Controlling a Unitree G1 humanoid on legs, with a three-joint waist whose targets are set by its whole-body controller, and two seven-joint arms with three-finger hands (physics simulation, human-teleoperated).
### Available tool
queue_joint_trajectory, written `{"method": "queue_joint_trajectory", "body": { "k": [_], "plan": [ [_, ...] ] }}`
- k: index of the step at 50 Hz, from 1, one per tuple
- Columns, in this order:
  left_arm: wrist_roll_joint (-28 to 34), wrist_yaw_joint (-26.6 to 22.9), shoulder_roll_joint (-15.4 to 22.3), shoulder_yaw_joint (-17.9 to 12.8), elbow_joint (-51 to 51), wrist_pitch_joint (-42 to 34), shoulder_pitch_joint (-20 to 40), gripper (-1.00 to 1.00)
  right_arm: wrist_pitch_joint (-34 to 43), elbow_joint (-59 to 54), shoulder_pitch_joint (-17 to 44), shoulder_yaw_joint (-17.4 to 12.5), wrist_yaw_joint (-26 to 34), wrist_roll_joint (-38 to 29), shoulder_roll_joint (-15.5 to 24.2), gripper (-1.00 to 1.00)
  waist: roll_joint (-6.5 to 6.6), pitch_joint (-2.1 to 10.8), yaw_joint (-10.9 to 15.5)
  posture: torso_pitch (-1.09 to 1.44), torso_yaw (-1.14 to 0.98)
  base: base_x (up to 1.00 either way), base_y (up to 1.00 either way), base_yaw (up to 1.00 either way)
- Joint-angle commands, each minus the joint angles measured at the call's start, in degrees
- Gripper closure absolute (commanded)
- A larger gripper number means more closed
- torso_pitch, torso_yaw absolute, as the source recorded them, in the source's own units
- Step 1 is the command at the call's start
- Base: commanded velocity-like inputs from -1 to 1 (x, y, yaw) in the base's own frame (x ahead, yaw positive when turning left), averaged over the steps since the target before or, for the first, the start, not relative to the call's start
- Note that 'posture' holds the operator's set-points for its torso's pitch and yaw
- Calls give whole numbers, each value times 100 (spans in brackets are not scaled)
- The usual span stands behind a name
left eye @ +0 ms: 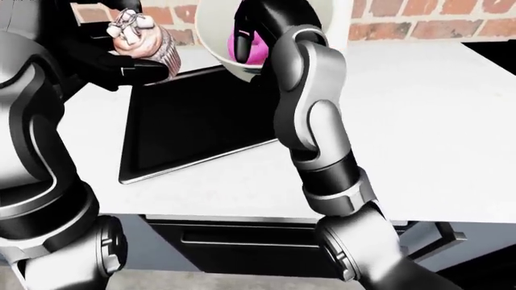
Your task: Pick up the bowl with donut and place it on the tray. Pick up the cupcake and place it on the tray.
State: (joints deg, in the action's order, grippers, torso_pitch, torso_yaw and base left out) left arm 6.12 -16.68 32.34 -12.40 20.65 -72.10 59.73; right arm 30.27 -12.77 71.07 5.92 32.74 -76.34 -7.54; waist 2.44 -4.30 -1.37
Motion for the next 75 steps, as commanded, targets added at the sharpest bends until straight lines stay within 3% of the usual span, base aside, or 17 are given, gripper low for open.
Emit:
{"method": "queue_joint_trajectory", "body": {
  "k": [1,23,37,69,70,71,73,75],
  "plan": [
    [25,82,93,-94,113,204,196,100,-118,209,206,25,-213,-31,-4,100,43,197,-3,0,0,0,0,0],
    [-113,181,149,-127,41,279,173,100,-487,-358,-134,113,-752,174,-170,100,56,212,-9,0,0,0,0,0],
    [-184,246,152,-146,53,300,113,100,-571,-190,-475,237,-580,259,-405,100,66,221,-2,0,0,0,0,0],
    [-335,326,242,-194,51,296,94,100,-549,-534,-689,283,-879,658,-584,99,85,254,2,0,0,0,0,0],
    [-337,327,244,-194,65,281,95,100,-535,-524,-680,288,-868,656,-587,89,85,252,2,0,0,0,0,0],
    [-341,328,246,-197,65,282,96,100,-541,-531,-669,286,-879,662,-581,61,85,251,0,0,0,0,0,0],
    [-344,333,246,-195,45,299,101,100,-517,-502,-658,298,-853,639,-576,43,84,248,-2,0,0,0,0,0],
    [-348,332,255,-185,45,285,124,100,-502,-469,-647,301,-816,619,-568,8,84,249,-1,0,0,0,0,0]
  ]
}}
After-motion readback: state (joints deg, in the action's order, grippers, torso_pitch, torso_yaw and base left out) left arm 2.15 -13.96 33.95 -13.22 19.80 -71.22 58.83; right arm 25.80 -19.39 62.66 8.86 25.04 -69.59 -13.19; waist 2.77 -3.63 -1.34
